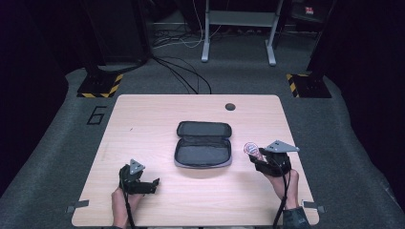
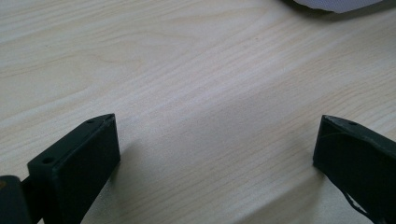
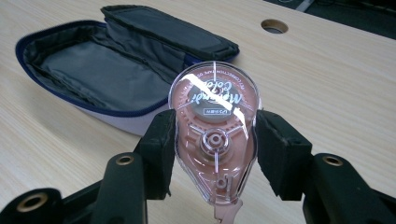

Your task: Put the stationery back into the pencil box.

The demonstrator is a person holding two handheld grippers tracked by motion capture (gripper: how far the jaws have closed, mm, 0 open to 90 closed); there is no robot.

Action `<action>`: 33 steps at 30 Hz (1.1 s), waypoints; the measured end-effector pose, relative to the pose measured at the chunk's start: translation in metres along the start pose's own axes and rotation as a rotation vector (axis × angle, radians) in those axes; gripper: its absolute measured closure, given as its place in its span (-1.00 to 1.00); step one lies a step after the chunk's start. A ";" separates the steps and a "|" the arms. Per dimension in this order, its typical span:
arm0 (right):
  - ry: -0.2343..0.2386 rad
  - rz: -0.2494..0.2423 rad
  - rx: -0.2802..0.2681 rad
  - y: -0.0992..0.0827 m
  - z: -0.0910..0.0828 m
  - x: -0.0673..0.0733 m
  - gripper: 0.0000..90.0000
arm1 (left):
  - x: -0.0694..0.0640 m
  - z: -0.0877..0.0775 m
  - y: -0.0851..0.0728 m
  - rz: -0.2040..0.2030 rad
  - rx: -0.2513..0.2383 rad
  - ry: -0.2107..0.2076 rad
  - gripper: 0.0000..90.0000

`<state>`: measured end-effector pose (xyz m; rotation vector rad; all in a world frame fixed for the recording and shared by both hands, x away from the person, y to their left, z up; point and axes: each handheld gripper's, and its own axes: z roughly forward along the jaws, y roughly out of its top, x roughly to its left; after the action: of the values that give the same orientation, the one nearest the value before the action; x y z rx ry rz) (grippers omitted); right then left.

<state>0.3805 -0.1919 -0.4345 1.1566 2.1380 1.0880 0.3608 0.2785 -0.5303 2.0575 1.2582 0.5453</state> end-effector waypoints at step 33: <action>0.196 -0.113 0.058 0.058 0.082 0.058 0.10 | 0.000 0.000 0.000 0.001 0.001 -0.002 -0.99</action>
<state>0.4345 -0.0896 -0.4358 0.9756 2.3679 1.1355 0.3607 0.2786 -0.5302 2.0596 1.2566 0.5434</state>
